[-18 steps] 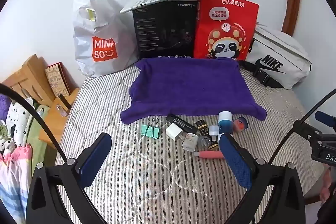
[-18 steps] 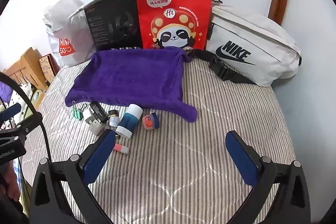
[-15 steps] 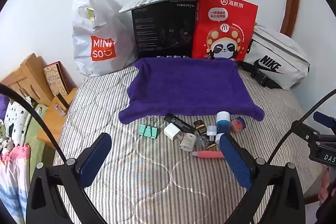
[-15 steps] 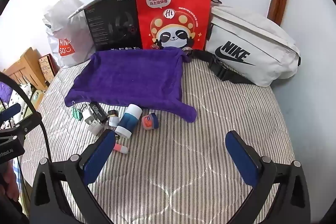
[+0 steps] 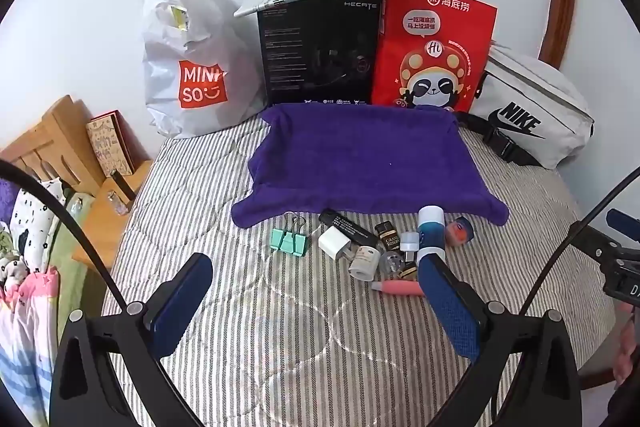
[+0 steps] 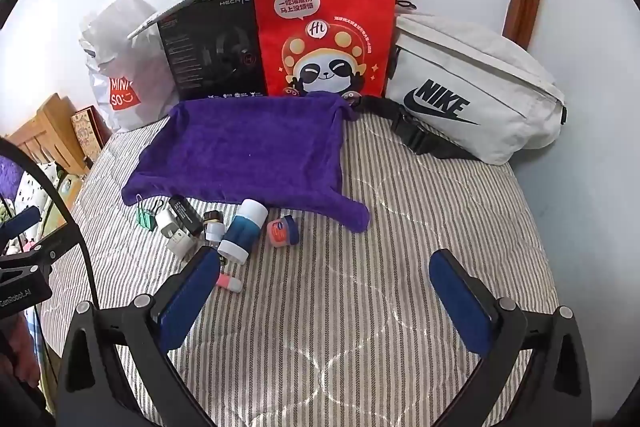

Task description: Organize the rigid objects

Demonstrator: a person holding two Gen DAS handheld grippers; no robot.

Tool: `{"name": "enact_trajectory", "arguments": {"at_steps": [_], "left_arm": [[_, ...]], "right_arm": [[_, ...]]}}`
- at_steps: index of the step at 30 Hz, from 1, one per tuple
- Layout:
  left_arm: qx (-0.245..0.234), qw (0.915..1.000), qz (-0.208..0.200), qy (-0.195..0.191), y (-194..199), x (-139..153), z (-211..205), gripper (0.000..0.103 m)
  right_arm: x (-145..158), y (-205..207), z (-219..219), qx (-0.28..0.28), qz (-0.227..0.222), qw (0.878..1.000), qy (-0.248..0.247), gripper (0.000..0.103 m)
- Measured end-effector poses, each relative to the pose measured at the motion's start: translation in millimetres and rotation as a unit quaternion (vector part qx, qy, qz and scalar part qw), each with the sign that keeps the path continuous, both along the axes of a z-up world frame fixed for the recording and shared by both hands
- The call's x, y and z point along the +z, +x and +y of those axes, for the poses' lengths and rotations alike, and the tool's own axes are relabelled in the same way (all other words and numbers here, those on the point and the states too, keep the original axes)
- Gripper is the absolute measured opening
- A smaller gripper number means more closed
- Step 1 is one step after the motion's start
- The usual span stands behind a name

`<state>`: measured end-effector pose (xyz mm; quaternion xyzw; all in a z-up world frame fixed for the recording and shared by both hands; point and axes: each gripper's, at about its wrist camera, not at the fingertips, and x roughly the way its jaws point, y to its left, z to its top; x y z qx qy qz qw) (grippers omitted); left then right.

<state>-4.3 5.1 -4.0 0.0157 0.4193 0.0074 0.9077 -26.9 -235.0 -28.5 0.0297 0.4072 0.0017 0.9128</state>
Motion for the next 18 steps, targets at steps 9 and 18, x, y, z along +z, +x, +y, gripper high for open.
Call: {"name": "enact_trajectory", "arguments": {"at_steps": [9,18], "left_arm": [[-0.001,1.0,0.008,0.003,3.5,-0.4,0.8,0.103],[-0.003,0.9999,0.012,0.005,6.7,-3.1,0.2,0.103]], "right_arm": [[2.6,0.2,-0.2,0.0,0.0,1.0,0.002,0.103],[4.0,-1.7,-0.7,0.0,-0.003,1.0,0.004,0.103]]}}
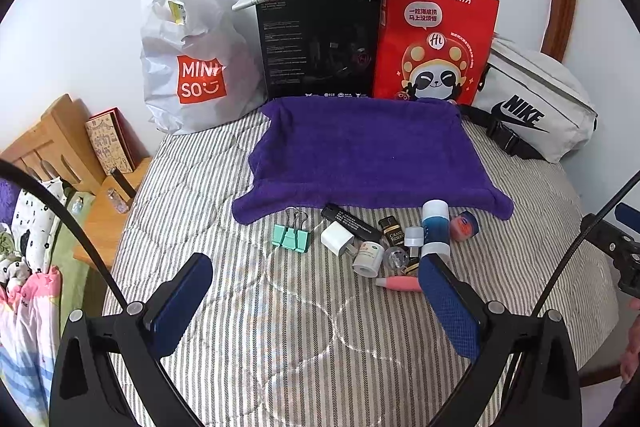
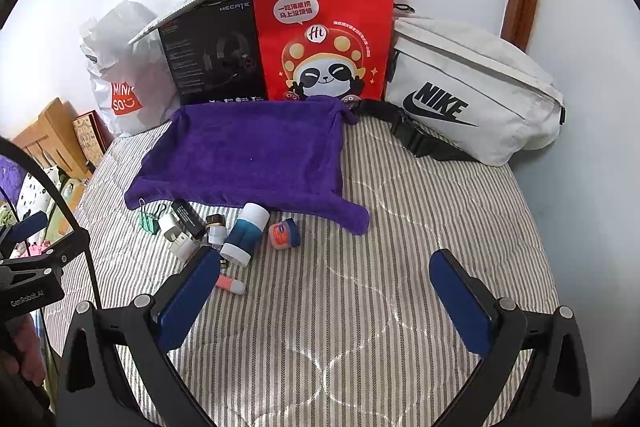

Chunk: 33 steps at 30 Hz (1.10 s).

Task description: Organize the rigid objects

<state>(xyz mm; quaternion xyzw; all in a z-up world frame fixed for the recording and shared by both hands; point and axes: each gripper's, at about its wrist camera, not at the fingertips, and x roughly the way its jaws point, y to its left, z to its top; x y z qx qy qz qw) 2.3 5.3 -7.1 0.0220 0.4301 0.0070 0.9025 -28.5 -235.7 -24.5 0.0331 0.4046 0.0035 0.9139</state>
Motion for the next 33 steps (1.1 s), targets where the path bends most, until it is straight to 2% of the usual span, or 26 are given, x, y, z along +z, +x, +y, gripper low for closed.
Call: {"name": "enact_trajectory", "arguments": {"at_steps": [33], "left_arm": [[-0.005,1.0,0.001,0.005,-2.8,0.8,-2.2,0.103]], "right_arm": [[6.2,-5.8,4.0,0.0,-0.008,1.0,-0.006,0.103]]}}
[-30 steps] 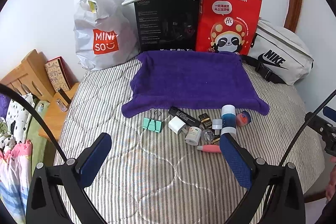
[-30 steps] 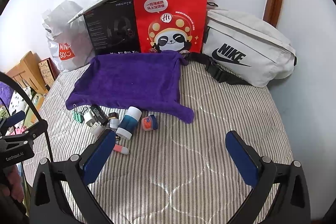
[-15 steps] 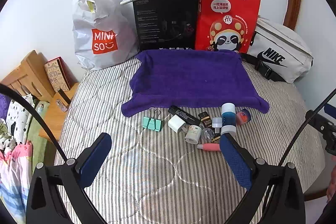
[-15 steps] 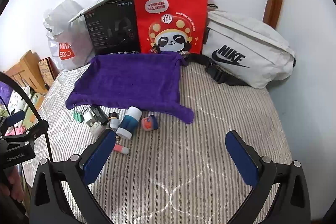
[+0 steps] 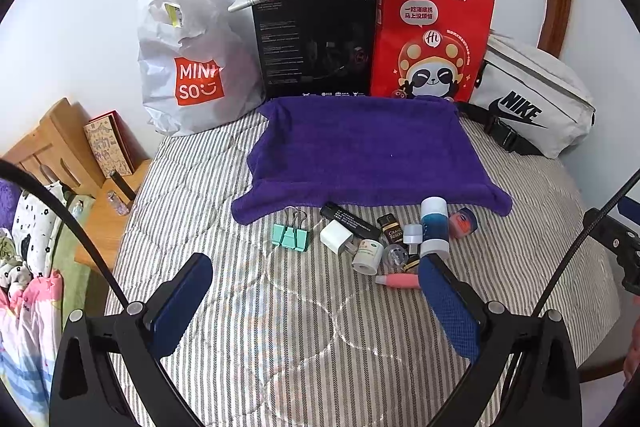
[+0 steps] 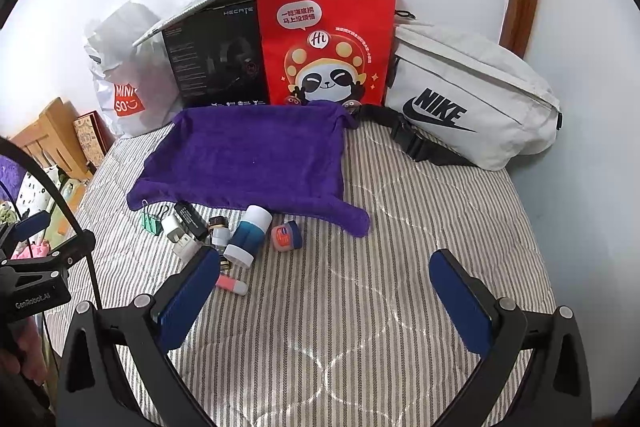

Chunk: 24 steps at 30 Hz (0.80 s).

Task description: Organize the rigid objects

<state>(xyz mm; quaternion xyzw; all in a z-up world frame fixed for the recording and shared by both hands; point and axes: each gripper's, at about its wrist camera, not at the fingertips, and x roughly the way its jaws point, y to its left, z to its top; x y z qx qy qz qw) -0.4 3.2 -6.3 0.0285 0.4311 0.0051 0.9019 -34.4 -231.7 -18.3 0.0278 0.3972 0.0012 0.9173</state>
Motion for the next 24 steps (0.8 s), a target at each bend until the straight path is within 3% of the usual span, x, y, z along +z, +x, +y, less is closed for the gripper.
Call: {"name": "enact_trajectory", "arguments": {"at_steps": [24], "left_arm": [[-0.004,1.0,0.0,0.009,0.2,0.5,1.1,0.103]], "right_arm": [[-0.8,3.4,1.3,0.001,0.006,1.0,0.0,0.103]]}}
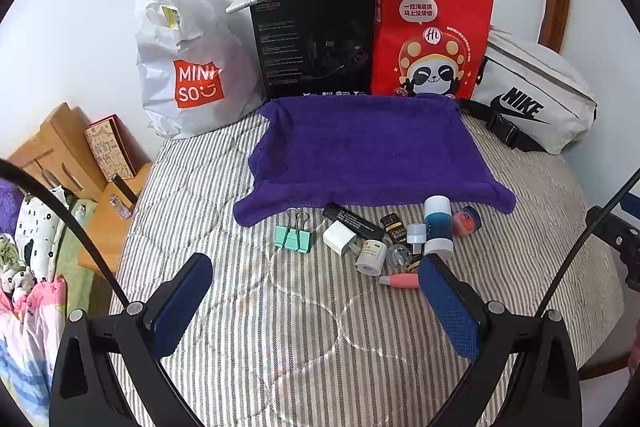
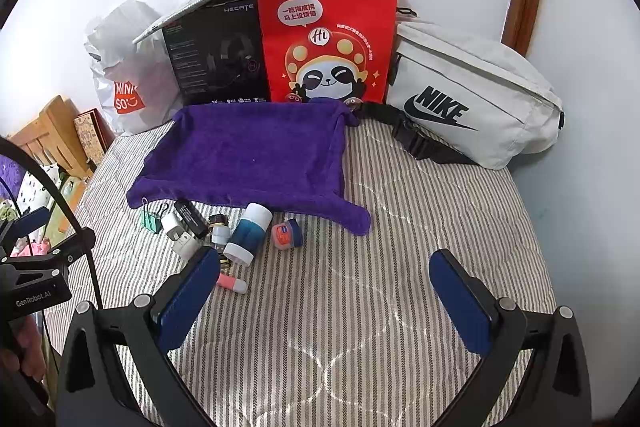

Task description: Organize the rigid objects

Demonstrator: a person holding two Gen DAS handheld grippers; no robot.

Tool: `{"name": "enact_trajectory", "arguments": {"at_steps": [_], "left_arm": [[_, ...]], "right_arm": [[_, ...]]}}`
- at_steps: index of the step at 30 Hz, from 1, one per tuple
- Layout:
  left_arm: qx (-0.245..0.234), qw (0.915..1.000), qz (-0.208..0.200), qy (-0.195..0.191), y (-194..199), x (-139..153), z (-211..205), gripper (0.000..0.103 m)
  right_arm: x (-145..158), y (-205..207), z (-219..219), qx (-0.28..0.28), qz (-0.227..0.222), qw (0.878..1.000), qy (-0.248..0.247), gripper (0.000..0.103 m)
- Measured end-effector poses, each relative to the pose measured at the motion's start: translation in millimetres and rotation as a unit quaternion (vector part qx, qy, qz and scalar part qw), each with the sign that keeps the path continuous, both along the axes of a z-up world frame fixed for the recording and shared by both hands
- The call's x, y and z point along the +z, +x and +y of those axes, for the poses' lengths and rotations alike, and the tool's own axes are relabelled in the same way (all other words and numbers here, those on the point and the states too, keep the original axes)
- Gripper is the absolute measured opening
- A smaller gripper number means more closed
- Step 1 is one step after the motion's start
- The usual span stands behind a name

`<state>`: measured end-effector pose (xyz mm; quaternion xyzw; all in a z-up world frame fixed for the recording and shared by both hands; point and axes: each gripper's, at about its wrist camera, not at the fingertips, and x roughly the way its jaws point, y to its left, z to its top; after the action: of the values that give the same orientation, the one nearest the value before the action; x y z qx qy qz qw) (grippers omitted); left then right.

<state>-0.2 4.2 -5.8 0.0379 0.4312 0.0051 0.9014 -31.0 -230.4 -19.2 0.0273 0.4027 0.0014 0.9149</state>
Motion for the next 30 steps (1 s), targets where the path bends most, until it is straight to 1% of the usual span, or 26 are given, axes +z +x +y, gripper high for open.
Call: {"name": "enact_trajectory", "arguments": {"at_steps": [9,15,20,27,30], "left_arm": [[-0.003,1.0,0.002,0.0,8.2,-2.9,-0.7,0.103],[-0.009,0.9999,0.013,0.001,17.3,-16.9,3.3,0.103],[-0.005,0.9998,0.02,0.001,30.3,-37.8,13.0,0.103],[-0.007,0.9994,0.035,0.001,58.7,-82.7,36.8,0.103],[-0.015,0.9991,0.039,0.002,68.3,-98.7,43.2,0.101]], "right_arm": [[-0.2,5.3,-0.4,0.002,-0.002,1.0,0.002,0.103],[-9.5,12.3,-2.4,0.003,0.007,1.0,0.006,0.103],[-21.6,20.5,-6.7,0.001,0.018,1.0,0.013,0.103],[-41.2,30.0,-11.3,0.001,0.035,0.999,0.017,0.103],[-50.2,33.5,-12.6,0.0,0.044,0.999,0.016,0.103]]}}
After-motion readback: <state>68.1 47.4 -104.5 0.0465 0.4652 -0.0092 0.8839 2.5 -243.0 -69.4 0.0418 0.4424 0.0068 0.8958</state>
